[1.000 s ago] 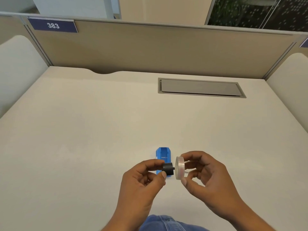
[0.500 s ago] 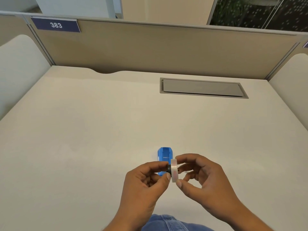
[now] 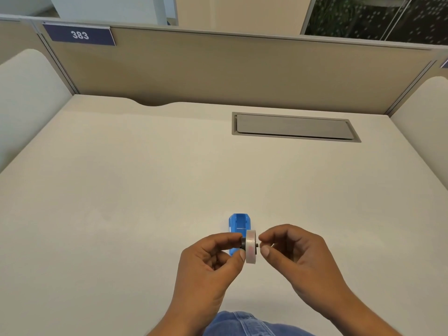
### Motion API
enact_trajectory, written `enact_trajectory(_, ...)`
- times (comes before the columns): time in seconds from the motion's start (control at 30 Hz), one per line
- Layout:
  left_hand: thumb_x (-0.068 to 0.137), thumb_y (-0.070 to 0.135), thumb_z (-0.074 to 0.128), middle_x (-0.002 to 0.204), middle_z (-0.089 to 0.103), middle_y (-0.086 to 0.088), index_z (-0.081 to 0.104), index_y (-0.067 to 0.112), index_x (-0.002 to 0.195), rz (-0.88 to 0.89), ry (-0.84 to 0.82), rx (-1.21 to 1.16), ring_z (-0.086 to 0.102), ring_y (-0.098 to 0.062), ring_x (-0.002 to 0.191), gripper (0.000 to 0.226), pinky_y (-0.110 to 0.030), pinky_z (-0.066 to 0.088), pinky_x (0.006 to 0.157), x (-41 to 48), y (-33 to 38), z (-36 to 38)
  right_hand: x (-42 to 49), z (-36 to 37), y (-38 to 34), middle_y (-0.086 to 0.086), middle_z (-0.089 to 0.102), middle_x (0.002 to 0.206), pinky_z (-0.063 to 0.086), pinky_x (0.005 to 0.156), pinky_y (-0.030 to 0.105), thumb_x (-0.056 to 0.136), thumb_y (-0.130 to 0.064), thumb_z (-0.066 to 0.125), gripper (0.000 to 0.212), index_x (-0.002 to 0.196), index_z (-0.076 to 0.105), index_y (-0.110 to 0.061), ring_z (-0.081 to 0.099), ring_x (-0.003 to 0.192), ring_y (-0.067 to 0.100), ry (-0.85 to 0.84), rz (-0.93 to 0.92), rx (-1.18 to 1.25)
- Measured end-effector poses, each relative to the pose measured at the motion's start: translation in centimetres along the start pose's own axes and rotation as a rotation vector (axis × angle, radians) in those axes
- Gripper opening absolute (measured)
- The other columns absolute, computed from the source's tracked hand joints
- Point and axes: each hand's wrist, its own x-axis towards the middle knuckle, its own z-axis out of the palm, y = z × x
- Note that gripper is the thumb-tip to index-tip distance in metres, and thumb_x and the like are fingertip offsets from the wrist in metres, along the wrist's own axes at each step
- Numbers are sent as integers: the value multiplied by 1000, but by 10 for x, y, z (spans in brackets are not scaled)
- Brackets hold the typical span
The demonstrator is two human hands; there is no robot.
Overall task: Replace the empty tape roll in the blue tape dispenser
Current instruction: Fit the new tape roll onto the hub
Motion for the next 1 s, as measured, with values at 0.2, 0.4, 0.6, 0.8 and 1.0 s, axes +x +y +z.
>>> enact_trajectory(0.2, 69, 24, 80, 77, 77, 0, 75, 34, 89, -2, -36, 5, 67, -19, 62, 22, -23, 57, 65, 0, 1, -1, -1, 2, 1, 1, 75, 81, 55, 65, 37, 80, -15, 76, 14, 88, 77, -27, 64, 73, 28, 16, 7, -8)
enact_trajectory(0.4, 65, 40, 74, 78, 78, 4, 77, 35, 89, -5, -72, 33, 70, -14, 65, 25, -16, 52, 60, 1, 1, -2, -1, 1, 1, -2, 75, 77, 54, 62, 30, 79, -16, 75, 12, 84, 76, -28, 66, 71, 25, 44, 13, -23)
enact_trajectory(0.6, 72, 27, 74, 76, 77, 4, 77, 33, 89, -18, -65, 64, 70, -14, 68, 18, -16, 51, 60, 4, -3, -2, -1, 2, 3, -2, 76, 78, 54, 62, 26, 80, -14, 76, 16, 84, 77, -29, 67, 71, 21, 36, 38, -27)
enact_trajectory(0.8, 81, 14, 73, 77, 77, 6, 77, 31, 86, -35, -52, 119, 71, -13, 70, 19, -16, 52, 62, 7, -9, -3, 0, 4, 4, -1, 75, 79, 56, 68, 40, 80, -14, 76, 16, 83, 77, -29, 66, 73, 25, 30, 59, -28)
enact_trajectory(1.0, 82, 18, 72, 77, 76, 7, 75, 36, 87, -20, -66, 167, 69, -10, 71, 19, -16, 52, 63, 11, -12, -3, 4, 4, 3, -1, 75, 77, 56, 64, 31, 80, -11, 75, 16, 82, 77, -27, 66, 71, 24, 1, 59, -3)
